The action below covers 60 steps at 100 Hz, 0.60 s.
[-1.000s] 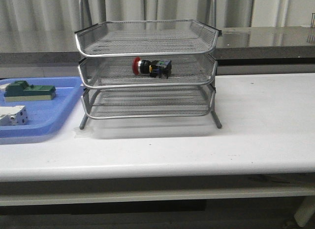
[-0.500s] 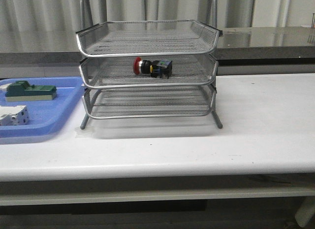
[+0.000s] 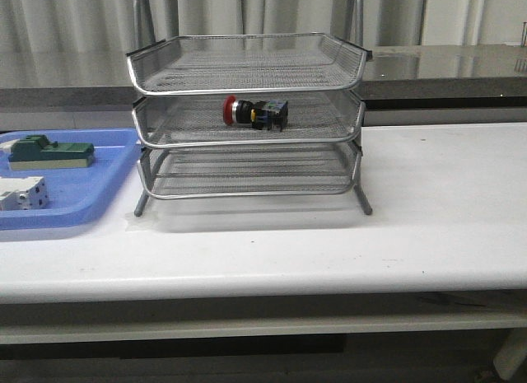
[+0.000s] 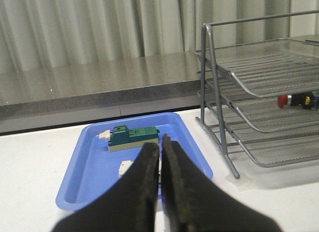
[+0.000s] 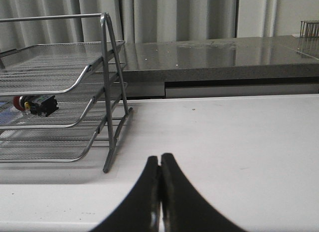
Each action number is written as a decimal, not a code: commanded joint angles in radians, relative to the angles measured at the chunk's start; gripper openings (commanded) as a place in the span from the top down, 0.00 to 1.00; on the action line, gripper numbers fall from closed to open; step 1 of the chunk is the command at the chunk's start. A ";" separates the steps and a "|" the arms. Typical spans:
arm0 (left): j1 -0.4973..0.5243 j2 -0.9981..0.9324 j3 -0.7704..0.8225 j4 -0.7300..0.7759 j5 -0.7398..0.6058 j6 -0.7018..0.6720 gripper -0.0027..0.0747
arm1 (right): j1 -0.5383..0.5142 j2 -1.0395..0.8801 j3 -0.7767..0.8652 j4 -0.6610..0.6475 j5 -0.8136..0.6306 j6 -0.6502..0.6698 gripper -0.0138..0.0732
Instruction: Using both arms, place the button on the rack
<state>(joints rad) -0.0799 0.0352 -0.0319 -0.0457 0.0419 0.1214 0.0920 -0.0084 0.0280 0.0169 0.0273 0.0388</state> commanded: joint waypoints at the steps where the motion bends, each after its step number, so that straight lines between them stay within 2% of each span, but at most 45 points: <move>1: 0.031 -0.035 0.008 0.046 -0.072 -0.097 0.96 | -0.006 -0.022 -0.017 -0.011 -0.087 -0.002 0.91; 27: 0.116 -0.074 0.075 0.059 -0.094 -0.192 0.96 | -0.006 -0.022 -0.017 -0.011 -0.088 -0.002 0.91; 60: 0.116 -0.074 0.080 0.099 -0.109 -0.221 0.96 | -0.006 -0.022 -0.017 -0.011 -0.088 -0.002 0.91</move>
<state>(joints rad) 0.0326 -0.0049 0.0010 0.0501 0.0254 -0.0857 0.0920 -0.0106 0.0280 0.0169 0.0273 0.0388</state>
